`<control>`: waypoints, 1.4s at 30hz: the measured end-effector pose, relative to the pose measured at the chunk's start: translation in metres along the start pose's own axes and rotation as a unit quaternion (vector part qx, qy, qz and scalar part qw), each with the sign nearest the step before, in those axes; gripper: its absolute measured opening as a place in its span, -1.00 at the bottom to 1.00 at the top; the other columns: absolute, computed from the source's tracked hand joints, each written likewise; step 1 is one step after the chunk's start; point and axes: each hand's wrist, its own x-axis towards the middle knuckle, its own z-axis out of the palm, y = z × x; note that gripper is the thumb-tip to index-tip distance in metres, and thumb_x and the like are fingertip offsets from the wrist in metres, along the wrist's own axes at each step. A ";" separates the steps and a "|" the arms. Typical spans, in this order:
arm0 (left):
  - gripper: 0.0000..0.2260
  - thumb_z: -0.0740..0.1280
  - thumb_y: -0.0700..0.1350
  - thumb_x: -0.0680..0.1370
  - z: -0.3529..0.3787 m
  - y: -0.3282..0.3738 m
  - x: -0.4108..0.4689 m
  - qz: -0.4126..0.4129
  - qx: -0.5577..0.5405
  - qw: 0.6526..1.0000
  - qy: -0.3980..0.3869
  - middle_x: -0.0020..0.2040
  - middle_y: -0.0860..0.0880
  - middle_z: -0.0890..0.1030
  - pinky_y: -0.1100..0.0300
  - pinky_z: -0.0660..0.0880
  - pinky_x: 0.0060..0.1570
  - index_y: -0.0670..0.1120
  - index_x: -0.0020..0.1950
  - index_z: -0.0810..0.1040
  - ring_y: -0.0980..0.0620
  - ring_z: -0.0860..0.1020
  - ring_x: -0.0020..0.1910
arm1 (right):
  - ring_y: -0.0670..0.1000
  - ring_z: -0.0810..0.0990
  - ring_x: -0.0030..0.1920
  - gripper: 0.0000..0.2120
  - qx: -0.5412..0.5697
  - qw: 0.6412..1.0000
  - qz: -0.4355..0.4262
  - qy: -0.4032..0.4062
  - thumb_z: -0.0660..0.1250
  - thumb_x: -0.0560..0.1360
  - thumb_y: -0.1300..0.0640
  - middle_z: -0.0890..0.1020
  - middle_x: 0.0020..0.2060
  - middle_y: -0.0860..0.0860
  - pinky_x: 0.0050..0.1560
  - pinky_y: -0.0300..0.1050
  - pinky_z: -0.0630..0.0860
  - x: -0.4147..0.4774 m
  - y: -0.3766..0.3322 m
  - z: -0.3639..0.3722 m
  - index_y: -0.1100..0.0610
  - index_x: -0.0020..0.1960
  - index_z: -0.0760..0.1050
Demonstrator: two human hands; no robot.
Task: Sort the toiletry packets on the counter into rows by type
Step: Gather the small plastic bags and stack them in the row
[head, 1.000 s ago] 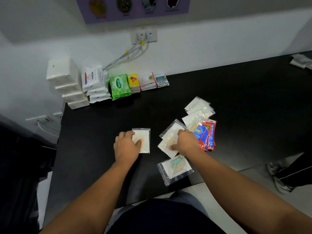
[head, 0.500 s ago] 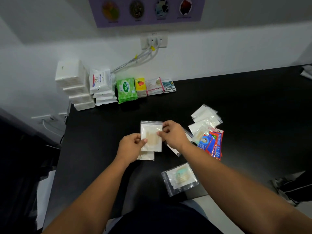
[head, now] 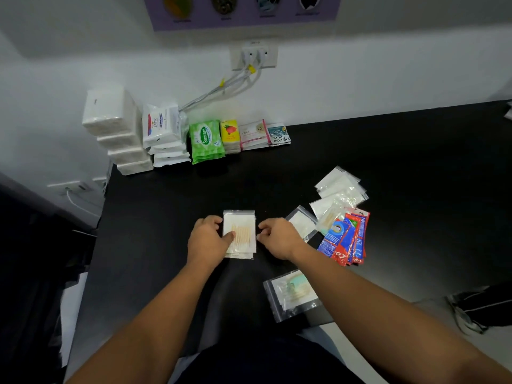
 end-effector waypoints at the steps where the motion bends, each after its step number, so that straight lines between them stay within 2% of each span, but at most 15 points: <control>1: -0.63 0.51 -0.03 0.47 0.002 0.007 0.000 0.023 -0.005 1.000 0.009 0.09 0.01 0.53 0.24 0.43 -0.05 -0.06 0.24 0.56 0.11 0.50 -0.01 | 0.00 0.62 -0.05 -0.74 0.003 1.000 0.005 0.021 0.37 0.54 0.12 0.63 -0.19 -0.08 0.00 -0.14 0.51 -0.001 0.004 -0.008 0.11 0.22 0.57; 5: -0.73 0.49 -0.04 0.49 0.026 0.047 0.001 0.118 -0.020 0.992 -0.036 0.00 0.06 0.56 0.28 0.45 0.00 -0.05 0.15 0.63 0.10 0.57 0.00 | 0.05 0.63 0.03 -0.75 -0.069 0.990 0.026 0.121 0.36 0.52 0.06 0.69 -0.04 -0.01 0.03 -0.14 0.52 -0.009 0.029 -0.042 0.05 0.19 0.58; 7: -0.69 0.48 -0.01 0.50 0.042 0.067 0.002 0.140 -0.002 0.987 -0.083 0.08 0.02 0.59 0.23 0.50 0.05 -0.05 0.20 0.61 0.07 0.58 0.05 | 0.08 0.62 0.01 -0.76 -0.106 0.982 0.062 0.143 0.35 0.52 0.03 0.68 -0.03 0.04 -0.01 -0.10 0.55 -0.014 0.042 -0.055 0.05 0.16 0.58; 11: -0.49 0.48 0.09 0.48 0.073 0.097 0.008 0.118 0.090 0.980 -0.135 0.24 -0.06 0.51 0.08 0.47 0.21 -0.06 0.36 0.50 -0.05 0.47 0.25 | 0.12 0.63 -0.08 -0.81 -0.187 0.969 0.110 0.116 0.33 0.52 -0.01 0.66 -0.12 0.08 -0.11 -0.07 0.59 -0.019 0.059 -0.070 0.10 -0.01 0.60; 14: -0.40 0.49 0.15 0.45 0.085 0.112 0.010 0.096 0.177 0.969 -0.141 0.29 -0.10 0.46 0.04 0.42 0.28 -0.08 0.39 0.44 -0.12 0.41 0.29 | 0.09 0.62 -0.17 -0.80 -0.231 0.961 0.125 0.091 0.35 0.50 -0.02 0.64 -0.17 0.08 -0.21 -0.12 0.55 -0.017 0.065 -0.076 0.12 -0.05 0.58; 17: -0.39 0.51 0.14 0.44 0.090 0.124 0.010 0.057 0.219 0.959 -0.172 0.27 -0.12 0.48 0.04 0.48 0.19 -0.09 0.37 0.42 -0.15 0.49 0.24 | 0.08 0.63 -0.18 -0.75 -0.251 0.959 0.119 0.056 0.38 0.48 -0.06 0.64 -0.20 0.07 -0.18 -0.10 0.58 -0.013 0.068 -0.078 0.14 -0.07 0.58; 20: -0.53 0.52 0.11 0.44 0.092 0.130 0.013 0.017 0.224 0.952 -0.207 0.10 -0.11 0.61 0.09 0.51 -0.09 -0.13 0.20 0.50 -0.11 0.60 0.05 | 0.07 0.63 -0.17 -0.73 -0.233 0.966 0.111 0.028 0.39 0.46 -0.07 0.63 -0.22 0.06 -0.14 -0.07 0.60 -0.007 0.071 -0.077 0.15 -0.08 0.56; 22: -0.61 0.50 0.10 0.46 0.090 0.130 0.013 0.010 0.208 0.953 -0.219 0.02 -0.10 0.65 0.11 0.52 -0.14 -0.14 0.11 0.56 -0.08 0.62 -0.03 | 0.07 0.65 -0.18 -0.74 -0.206 0.973 0.101 0.015 0.39 0.45 -0.05 0.65 -0.25 0.05 -0.17 -0.10 0.59 -0.002 0.072 -0.078 0.16 -0.11 0.59; 25: -0.70 0.44 0.05 0.53 0.081 0.123 0.013 0.009 0.125 0.973 -0.196 0.04 -0.09 0.65 0.08 0.54 -0.03 -0.11 0.15 0.59 -0.10 0.61 0.02 | 0.05 0.67 -0.22 -0.68 -0.154 0.984 0.086 -0.010 0.38 0.49 -0.10 0.69 -0.24 0.07 -0.14 -0.11 0.61 0.008 0.069 -0.080 0.17 -0.11 0.62; 27: -0.76 0.38 0.00 0.58 0.068 0.115 0.014 0.010 0.039 0.984 -0.171 0.04 -0.07 0.66 0.09 0.53 -0.01 -0.10 0.16 0.61 -0.08 0.62 0.03 | 0.01 0.66 -0.40 -0.67 -0.094 0.992 0.082 -0.027 0.35 0.52 -0.11 0.69 -0.32 0.08 -0.25 -0.14 0.61 0.015 0.061 -0.081 0.17 -0.13 0.62; 30: -0.83 0.29 -0.06 0.63 0.045 0.097 0.015 -0.037 -0.106 0.982 -0.150 -0.03 0.01 0.68 0.14 0.52 -0.13 -0.04 0.16 0.61 0.04 0.63 -0.05 | 0.00 0.60 -0.54 -0.76 0.040 0.997 0.049 -0.054 0.33 0.56 -0.02 0.68 -0.34 0.09 -0.51 -0.18 0.46 0.025 0.041 -0.075 0.12 -0.16 0.59; 33: -0.90 0.31 -0.09 0.62 0.025 0.071 0.015 -0.083 -0.129 0.983 -0.102 -0.17 0.06 0.65 0.21 0.42 -0.26 -0.06 0.02 0.62 0.12 0.58 -0.22 | 0.01 0.52 -0.56 -0.79 0.171 0.982 0.023 -0.078 0.33 0.57 0.13 0.67 -0.29 0.22 -0.60 -0.22 0.29 0.033 0.020 -0.059 0.15 -0.24 0.54; 35: -0.88 0.41 -0.08 0.55 0.014 0.054 0.013 -0.101 -0.098 0.989 -0.049 -0.27 0.06 0.57 0.22 0.39 -0.31 -0.12 -0.08 0.58 0.12 0.50 -0.32 | 0.04 0.54 -0.54 -0.78 0.167 0.980 0.018 -0.107 0.34 0.56 0.13 0.69 -0.24 0.25 -0.60 -0.23 0.29 0.037 0.010 -0.046 0.18 -0.24 0.55; 38: -0.85 0.52 -0.04 0.47 0.003 0.034 0.011 -0.138 -0.072 0.987 -0.024 -0.21 0.09 0.63 0.25 0.47 -0.25 0.01 -0.04 0.59 0.13 0.60 -0.24 | 0.11 0.61 -0.46 -0.77 0.111 0.984 0.031 -0.135 0.33 0.53 0.10 0.70 -0.28 0.21 -0.56 -0.21 0.36 0.040 0.004 -0.026 0.14 -0.28 0.56; 42: -0.81 0.57 -0.05 0.39 0.004 0.015 0.009 -0.158 -0.026 0.987 -0.030 -0.24 0.13 0.63 0.31 0.50 -0.21 0.05 -0.11 0.59 0.19 0.61 -0.24 | 0.12 0.69 -0.40 -0.81 0.030 0.989 0.046 -0.136 0.29 0.50 0.12 0.70 -0.37 0.12 -0.41 -0.05 0.63 0.043 0.000 -0.011 0.18 -0.21 0.59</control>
